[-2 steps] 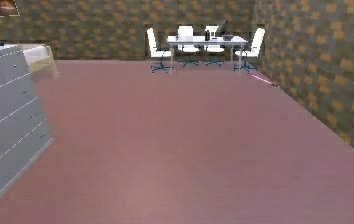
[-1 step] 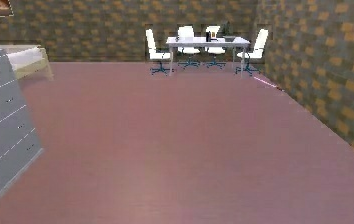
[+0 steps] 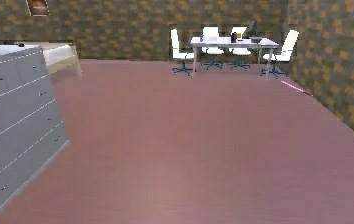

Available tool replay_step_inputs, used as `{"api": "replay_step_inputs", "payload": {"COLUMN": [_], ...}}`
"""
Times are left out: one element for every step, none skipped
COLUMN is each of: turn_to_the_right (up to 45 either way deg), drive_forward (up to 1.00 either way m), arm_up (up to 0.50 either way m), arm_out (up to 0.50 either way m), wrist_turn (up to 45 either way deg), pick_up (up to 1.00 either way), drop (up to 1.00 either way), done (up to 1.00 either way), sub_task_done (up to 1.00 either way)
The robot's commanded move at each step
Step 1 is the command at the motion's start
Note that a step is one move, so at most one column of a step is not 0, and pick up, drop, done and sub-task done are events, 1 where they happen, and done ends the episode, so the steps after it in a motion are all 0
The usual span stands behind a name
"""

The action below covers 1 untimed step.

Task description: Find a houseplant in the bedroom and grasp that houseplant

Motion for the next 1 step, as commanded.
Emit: {"api": "replay_step_inputs", "payload": {"turn_to_the_right": [0.0], "drive_forward": [1.00], "arm_up": [0.00], "arm_out": [0.00], "wrist_turn": [0.0], "pick_up": [0.00], "drop": [0.00], "done": [0.00], "sub_task_done": [0.00]}}
